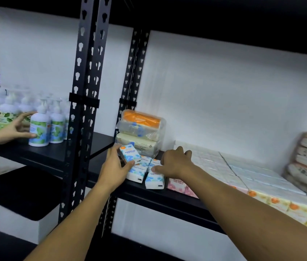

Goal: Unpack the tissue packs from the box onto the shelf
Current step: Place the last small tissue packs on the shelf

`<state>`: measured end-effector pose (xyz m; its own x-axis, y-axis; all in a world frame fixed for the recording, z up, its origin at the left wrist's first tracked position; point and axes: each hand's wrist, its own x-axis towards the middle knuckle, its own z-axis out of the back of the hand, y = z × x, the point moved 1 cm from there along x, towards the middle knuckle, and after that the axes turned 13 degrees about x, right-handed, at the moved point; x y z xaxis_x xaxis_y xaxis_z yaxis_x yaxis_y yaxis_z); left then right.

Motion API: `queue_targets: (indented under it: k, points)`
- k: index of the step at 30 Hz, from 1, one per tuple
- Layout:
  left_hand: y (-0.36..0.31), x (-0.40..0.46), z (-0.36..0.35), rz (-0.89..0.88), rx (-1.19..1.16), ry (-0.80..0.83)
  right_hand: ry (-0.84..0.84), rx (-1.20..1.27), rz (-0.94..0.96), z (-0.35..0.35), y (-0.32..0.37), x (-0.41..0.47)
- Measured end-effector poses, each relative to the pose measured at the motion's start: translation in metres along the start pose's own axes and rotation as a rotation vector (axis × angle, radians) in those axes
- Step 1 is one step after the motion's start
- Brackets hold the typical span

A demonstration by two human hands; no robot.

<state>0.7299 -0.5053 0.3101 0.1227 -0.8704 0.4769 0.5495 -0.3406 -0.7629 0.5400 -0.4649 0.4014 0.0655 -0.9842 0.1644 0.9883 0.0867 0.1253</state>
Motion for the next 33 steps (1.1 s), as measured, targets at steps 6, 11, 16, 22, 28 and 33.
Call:
queue_targets:
  k: [6, 11, 16, 22, 28, 33]
  points:
    - [0.0, 0.0, 0.0, -0.017, 0.093, -0.004, 0.134, 0.058, 0.15, 0.01, -0.003, -0.007]
    - [0.0, 0.0, 0.0, 0.0, 0.12, 0.009, 0.177, -0.108, 0.249, -0.004, -0.004, -0.018]
    - [-0.001, 0.0, 0.0, 0.011, 0.148, 0.017, 0.087, -0.011, 0.249, -0.012, -0.002, -0.017]
    - [0.0, 0.0, 0.001, 0.003, 0.161, 0.017, 0.038, -0.004, 0.251, -0.017, 0.002, -0.012]
    - [-0.001, 0.001, 0.001, 0.016, 0.162, 0.012, 0.022, -0.018, 0.255, -0.017, 0.002, -0.01]
    - [-0.002, 0.001, 0.0, 0.018, 0.181, 0.022, 0.014, -0.036, 0.254, -0.018, 0.003, -0.009]
